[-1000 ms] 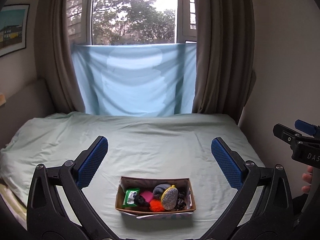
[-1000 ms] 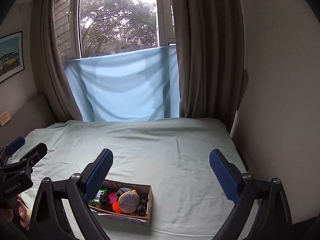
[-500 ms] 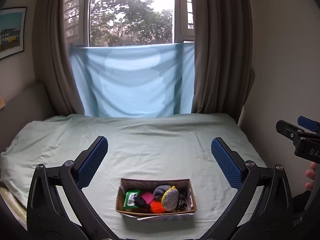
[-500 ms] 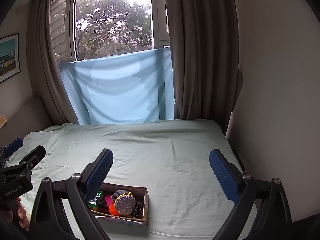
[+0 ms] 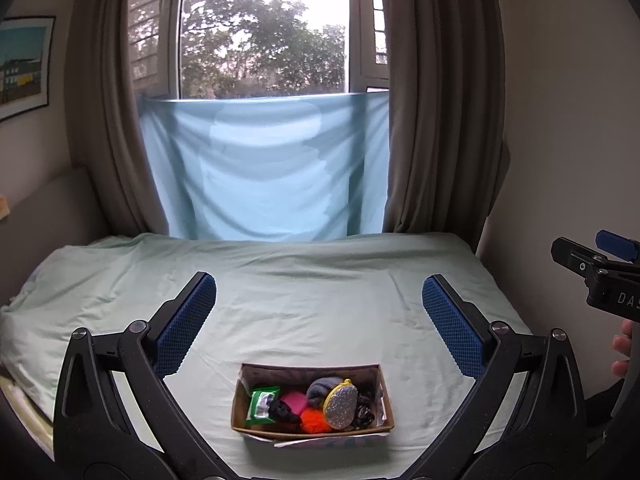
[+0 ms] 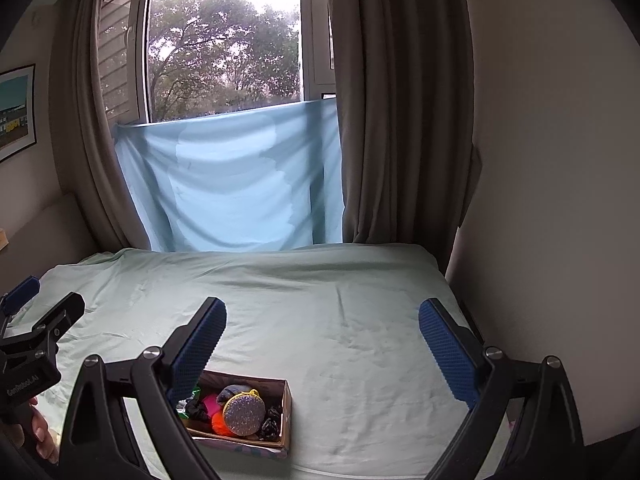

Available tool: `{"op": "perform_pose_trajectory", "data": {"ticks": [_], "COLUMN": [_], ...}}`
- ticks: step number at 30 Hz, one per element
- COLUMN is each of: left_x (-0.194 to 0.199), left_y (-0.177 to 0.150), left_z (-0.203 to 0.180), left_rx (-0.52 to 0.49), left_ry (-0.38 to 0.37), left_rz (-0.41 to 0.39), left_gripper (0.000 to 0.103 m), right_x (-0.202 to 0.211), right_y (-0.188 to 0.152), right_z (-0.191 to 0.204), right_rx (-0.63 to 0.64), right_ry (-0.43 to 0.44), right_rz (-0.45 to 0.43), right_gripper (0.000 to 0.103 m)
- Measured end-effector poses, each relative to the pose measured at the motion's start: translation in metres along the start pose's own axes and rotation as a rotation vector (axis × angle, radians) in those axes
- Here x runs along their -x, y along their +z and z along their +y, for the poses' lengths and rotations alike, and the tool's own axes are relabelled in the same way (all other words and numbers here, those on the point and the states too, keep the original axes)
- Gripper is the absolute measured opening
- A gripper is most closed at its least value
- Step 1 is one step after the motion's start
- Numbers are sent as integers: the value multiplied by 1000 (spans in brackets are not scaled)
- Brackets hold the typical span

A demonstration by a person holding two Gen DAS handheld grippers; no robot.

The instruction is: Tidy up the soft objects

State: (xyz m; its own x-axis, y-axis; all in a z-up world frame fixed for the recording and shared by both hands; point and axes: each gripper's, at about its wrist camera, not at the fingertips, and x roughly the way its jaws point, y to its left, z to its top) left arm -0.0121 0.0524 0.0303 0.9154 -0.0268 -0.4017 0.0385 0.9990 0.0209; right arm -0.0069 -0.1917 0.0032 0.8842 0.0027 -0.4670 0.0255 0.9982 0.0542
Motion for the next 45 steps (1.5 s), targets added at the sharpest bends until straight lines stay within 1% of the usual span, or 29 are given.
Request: {"op": "perform_pose_trajectory", "data": {"ticks": [26, 45], "left_x": [-14, -27], "left_y": [1, 1], "left_z": [7, 13], "left_rx": [16, 28], "left_ry": [-6, 10], "left_rz": [20, 27], "left_gripper": [103, 103], "right_x": [-8, -14], "right_y": [7, 12], "right_z": [1, 8], "right_rx": [-3, -6], "right_ry": [-10, -13], "right_rz": [-2, -1], "right_gripper": [96, 96]}}
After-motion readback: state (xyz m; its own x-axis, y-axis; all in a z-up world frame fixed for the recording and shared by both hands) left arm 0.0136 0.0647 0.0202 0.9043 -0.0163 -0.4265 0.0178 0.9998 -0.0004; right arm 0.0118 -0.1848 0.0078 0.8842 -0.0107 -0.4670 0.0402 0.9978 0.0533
